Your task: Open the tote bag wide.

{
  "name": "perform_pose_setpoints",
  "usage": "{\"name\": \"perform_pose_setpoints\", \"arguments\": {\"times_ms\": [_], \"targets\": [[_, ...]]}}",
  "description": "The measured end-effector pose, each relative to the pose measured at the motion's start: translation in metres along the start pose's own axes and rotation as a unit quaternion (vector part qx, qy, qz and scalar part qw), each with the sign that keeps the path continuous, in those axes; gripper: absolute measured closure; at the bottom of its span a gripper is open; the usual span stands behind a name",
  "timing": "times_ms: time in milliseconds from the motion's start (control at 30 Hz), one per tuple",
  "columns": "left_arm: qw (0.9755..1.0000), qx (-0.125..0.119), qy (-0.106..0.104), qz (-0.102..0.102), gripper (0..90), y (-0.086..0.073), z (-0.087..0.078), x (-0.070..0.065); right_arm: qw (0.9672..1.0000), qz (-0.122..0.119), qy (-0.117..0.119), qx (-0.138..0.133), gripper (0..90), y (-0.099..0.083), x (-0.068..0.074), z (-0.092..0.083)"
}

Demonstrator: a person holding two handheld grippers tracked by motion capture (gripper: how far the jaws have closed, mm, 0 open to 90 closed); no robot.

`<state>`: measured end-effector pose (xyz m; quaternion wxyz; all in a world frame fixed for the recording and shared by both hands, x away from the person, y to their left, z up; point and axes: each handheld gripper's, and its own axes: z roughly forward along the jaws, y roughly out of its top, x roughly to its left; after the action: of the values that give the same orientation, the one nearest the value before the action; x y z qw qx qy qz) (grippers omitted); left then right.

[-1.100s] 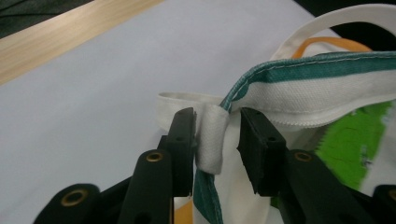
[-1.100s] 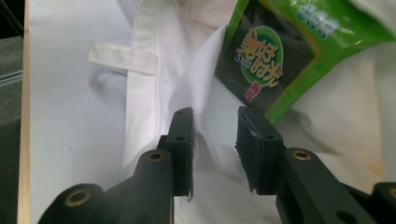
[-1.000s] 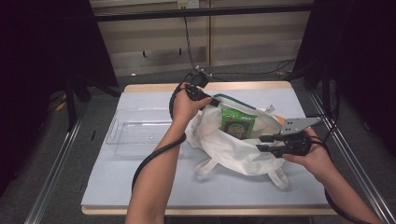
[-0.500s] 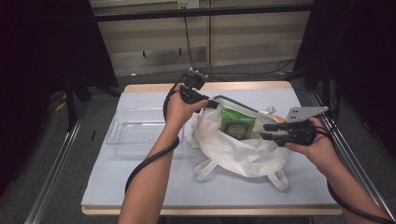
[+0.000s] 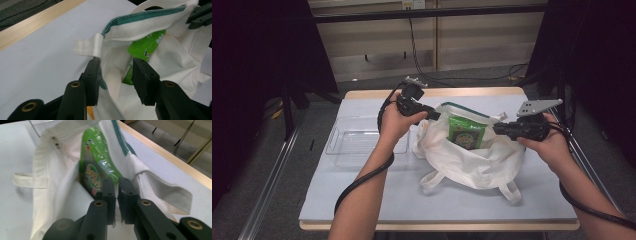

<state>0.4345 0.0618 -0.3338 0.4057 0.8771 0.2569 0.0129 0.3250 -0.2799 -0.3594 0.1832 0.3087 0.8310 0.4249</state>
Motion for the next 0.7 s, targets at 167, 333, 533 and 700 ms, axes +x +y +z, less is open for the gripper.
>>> {"name": "perform_pose_setpoints", "arguments": {"times_ms": [167, 333, 533, 700], "targets": [[1.0, 0.002, -0.006, 0.007, 64.7, -0.002, -0.002, -0.006, 0.9999, 0.003, -0.008, 0.01, 88.1, 0.001, -0.008, 0.005], [0.9999, 0.005, -0.008, 0.012, 69.4, -0.003, -0.002, -0.014, 0.9997, 0.014, -0.016, 0.01, 89.8, -0.001, -0.013, 0.005], [0.9994, 0.008, -0.026, 0.021, 76.2, -0.007, 0.003, -0.023, 0.9996, 0.014, -0.019, 0.013, 89.9, -0.001, -0.016, 0.008], [0.999, 0.016, -0.031, 0.027, 77.0, -0.01, 0.01, -0.029, 0.9995, 0.01, -0.025, 0.015, 89.9, 0.002, -0.018, 0.01]]}}
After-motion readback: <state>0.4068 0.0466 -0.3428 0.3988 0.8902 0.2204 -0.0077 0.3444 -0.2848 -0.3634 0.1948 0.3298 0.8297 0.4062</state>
